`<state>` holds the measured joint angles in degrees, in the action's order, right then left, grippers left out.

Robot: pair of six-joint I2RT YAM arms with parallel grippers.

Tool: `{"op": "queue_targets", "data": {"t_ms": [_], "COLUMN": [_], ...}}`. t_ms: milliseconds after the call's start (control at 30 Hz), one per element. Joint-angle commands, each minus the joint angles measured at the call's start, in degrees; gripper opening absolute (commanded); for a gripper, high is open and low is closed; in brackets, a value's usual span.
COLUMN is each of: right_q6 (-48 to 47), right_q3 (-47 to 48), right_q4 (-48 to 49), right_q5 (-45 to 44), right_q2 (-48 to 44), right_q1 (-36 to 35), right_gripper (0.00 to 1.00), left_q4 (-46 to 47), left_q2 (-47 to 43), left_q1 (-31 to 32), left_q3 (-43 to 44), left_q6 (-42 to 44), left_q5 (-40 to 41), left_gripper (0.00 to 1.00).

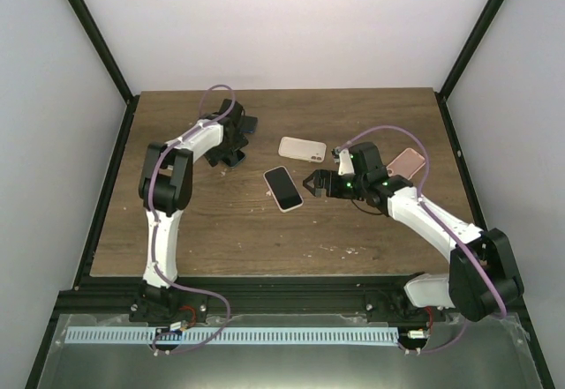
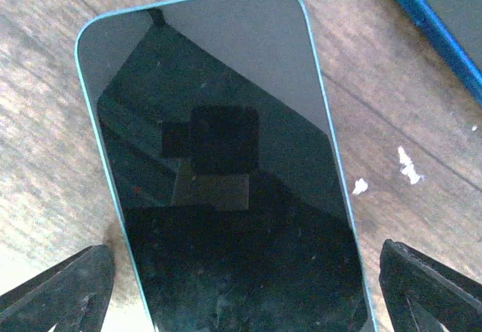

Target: Put the phone into the phone case

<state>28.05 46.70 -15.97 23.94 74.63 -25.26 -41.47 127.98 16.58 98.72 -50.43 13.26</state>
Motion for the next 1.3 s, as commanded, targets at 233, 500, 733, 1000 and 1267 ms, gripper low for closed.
{"op": "queue_targets", "data": {"t_ms": [233, 500, 733, 1000, 1267], "right_q6": [0.54, 0.91, 1.88, -0.42, -4.16], "right_q3": [1.02, 1.59, 1.91, 2.71, 7.44], "right_q4": [0.49, -0.25, 0.32, -0.23, -4.28], "right_q5": [-1.37, -1.77, -0.83, -4.2, -11.02], "right_q2": [0.7, 0.18, -0.29, -0.94, 0.6], "right_q1": [0.29, 0.29, 0.29, 0.32, 0.36], "right_gripper": [1.0, 1.0, 1.0, 1.0, 1.0], "left_q4": [-1.83, -10.52, -10.22, -1.6, 0.0], "left_q2": [5.2, 4.96, 2.03, -5.47, -3.06], "left_q1": [-0.36, -0.4, -0.14, -0.39, -2.87], "left_q3": [3.56, 3.86, -3.21, -11.2, -7.68], "left_q6": [0.92, 0.38, 2.22, 13.33, 21.03], "left_q5": [-0.48, -0.88, -1.9, -8.8, -8.36], "left_gripper": [0.95, 0.88, 0.83, 0.82, 0.89]}}
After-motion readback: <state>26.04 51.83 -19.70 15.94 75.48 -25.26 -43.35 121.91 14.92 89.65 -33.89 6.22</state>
